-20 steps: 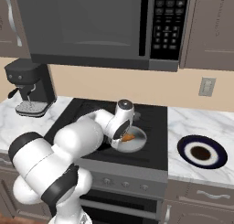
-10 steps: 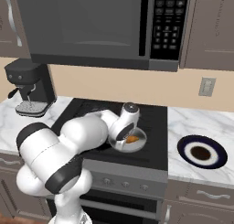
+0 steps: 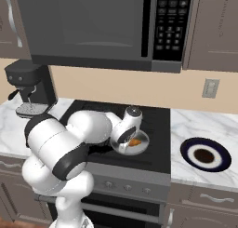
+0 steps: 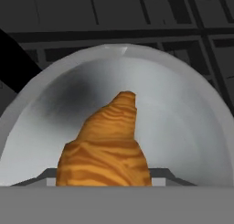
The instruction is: Pick the croissant and place it on the pan. Then turn on the stove to warm the croissant.
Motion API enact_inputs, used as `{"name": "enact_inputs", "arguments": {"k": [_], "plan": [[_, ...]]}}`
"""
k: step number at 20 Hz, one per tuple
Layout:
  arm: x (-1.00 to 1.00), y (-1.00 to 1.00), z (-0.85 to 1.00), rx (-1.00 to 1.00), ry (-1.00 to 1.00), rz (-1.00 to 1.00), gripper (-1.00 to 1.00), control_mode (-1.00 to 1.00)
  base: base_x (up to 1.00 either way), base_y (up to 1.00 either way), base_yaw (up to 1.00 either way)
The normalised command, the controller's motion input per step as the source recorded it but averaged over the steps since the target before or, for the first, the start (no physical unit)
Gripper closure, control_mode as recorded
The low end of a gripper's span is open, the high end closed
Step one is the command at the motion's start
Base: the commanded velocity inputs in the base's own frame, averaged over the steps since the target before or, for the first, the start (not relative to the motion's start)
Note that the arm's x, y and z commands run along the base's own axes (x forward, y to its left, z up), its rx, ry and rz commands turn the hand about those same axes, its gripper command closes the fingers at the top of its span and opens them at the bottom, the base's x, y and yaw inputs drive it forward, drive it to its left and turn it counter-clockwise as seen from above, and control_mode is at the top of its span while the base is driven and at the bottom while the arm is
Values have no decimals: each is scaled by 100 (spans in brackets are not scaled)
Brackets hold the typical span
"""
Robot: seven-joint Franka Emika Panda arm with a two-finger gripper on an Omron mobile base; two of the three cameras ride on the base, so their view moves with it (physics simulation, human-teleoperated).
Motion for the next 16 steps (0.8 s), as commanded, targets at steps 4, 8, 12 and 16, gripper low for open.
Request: {"name": "enact_inputs", "arguments": {"k": [4, 8, 12, 16], "plan": [[8, 0, -32, 0, 0, 0, -100, -100, 0, 0, 0], [3, 0, -14, 0, 0, 0, -100, -100, 0, 0, 0], [0, 0, 0, 0, 0, 0, -100, -100, 0, 0, 0], [-9, 0, 0, 0, 0, 0, -100, -100, 0, 0, 0]]}}
